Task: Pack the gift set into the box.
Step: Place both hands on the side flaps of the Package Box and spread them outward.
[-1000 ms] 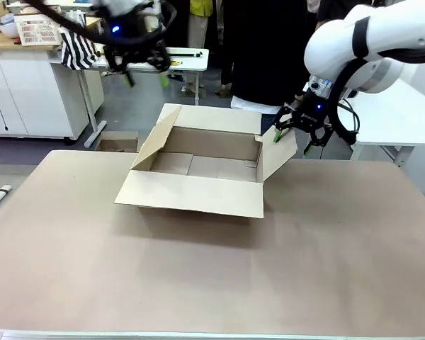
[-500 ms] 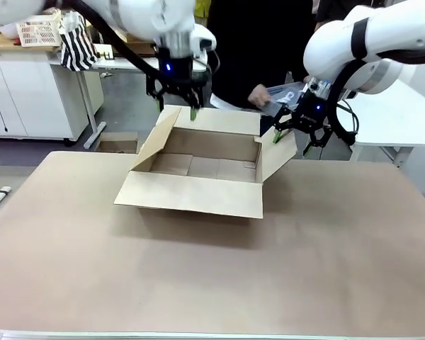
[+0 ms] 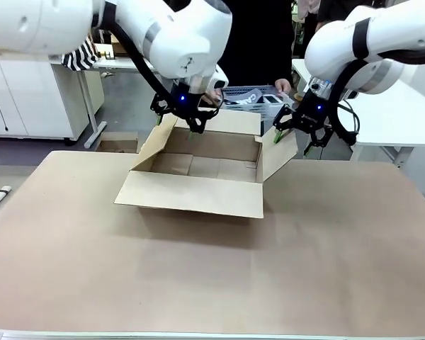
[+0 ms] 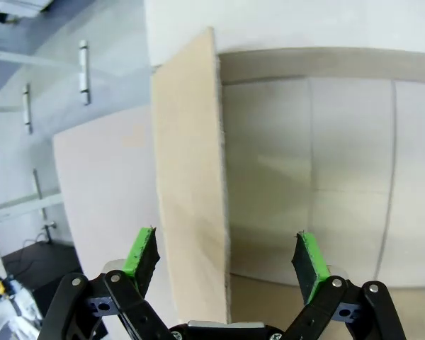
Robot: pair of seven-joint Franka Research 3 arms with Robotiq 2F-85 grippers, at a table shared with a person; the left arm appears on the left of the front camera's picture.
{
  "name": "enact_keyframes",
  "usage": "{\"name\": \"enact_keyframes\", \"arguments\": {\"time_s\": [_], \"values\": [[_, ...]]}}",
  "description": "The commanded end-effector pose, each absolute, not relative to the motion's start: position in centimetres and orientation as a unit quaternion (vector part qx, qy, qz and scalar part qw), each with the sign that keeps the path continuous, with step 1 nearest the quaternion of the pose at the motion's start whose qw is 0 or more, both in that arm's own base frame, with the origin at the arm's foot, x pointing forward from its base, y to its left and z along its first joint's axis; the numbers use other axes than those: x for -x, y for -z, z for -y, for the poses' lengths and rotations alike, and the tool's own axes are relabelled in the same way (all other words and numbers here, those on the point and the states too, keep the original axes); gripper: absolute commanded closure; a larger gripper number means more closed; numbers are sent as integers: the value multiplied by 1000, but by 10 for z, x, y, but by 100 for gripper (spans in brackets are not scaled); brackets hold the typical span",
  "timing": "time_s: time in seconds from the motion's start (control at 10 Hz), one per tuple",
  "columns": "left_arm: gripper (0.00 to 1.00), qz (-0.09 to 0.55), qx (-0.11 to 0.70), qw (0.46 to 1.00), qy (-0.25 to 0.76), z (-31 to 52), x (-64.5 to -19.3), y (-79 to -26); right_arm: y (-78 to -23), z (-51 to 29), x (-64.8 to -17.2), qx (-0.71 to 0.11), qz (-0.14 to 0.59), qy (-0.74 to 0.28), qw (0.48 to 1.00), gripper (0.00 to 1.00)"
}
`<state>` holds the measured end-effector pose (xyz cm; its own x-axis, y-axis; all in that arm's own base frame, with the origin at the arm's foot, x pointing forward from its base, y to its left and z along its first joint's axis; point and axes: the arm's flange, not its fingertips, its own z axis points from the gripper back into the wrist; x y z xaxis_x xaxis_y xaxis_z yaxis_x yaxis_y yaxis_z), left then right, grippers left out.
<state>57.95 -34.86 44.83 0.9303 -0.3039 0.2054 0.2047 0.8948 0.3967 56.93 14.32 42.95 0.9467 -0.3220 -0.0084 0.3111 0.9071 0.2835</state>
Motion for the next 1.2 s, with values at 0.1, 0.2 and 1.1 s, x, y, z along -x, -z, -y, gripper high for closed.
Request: {"name": "enact_keyframes", "arguments": {"time_s": [0.1,0.2,1.1], "values": [[0,159,-249,952,80,332,-584,-441,-432,-145,-570,-132,24,172,976,0],[0,163,-256,951,64,323,-590,-440,-432,-145,-570,-132,24,172,976,0],[0,87,-158,983,-12,197,-650,-481,-432,-145,-570,-132,24,172,976,0]]}}
